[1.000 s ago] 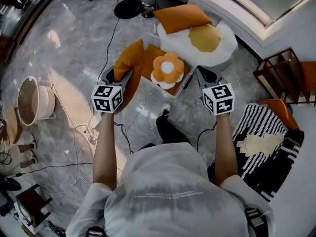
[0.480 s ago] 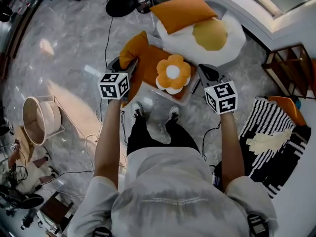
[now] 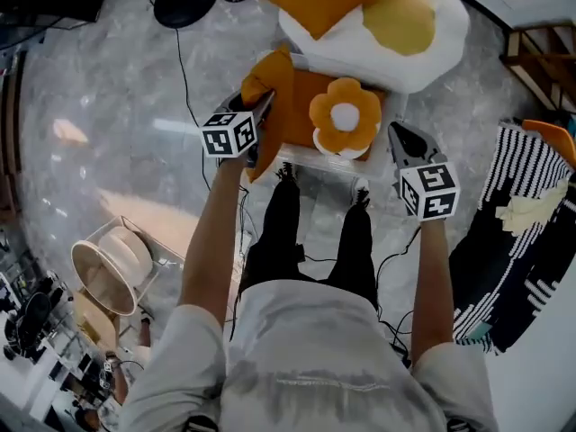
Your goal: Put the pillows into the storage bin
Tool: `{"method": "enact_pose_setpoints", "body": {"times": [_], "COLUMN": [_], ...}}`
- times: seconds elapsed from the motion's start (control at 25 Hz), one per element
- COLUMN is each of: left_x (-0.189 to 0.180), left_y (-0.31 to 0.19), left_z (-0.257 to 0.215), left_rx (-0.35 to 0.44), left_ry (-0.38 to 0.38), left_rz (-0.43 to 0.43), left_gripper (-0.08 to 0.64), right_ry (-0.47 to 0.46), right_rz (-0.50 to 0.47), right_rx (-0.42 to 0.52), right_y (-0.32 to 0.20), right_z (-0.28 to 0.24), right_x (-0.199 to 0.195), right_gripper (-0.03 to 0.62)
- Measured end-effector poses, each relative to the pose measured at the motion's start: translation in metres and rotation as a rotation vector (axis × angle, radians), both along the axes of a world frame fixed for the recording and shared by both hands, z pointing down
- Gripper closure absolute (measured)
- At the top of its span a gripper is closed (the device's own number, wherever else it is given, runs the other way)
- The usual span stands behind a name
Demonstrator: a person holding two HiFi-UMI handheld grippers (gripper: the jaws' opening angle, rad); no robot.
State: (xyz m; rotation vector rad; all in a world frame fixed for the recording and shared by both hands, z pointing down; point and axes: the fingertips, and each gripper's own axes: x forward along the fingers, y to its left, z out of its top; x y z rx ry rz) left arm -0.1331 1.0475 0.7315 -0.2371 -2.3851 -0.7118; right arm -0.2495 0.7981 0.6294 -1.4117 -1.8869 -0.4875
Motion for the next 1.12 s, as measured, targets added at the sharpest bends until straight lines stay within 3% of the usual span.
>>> {"method": "enact_pose_setpoints", "body": {"times": [0.24,0.48,0.88,0.96,1.12], "left_x": [-0.023,-0.044,-0.07,-0.072,-0.07], "left_y": [0.03,0.013,-0.036,-0.037,-0.017], "left_z": [0.103,0.197,0.306,0.33,0.373], "left_rx": [0.176,0.321,0.622,0.638,0.545], "left_ry": [0.02,0.055,0.081,0.113,0.243], "left_rz": [0.055,0.155,0.189,0.181,0.111], "left_gripper": [0.334,0.334,0.323,0.299,0.256], "right_ry": [0.063,0.101,0.171,0.18,0.19], "right_rz": [0.08,0.116,0.204,0.22,0.236], "right_rx": [0.084,0.144,0.189,0.197,0.214], "right_y": [0.035,0.054,0.044,0.038,0.029], "right_z": [0.083,0.146,0.21,0.222,0.238], "right_x": [0.011,0.008,0.003,0.002,0.002], "right_gripper": [0.589,0.589,0.589,0.589,0.589]}}
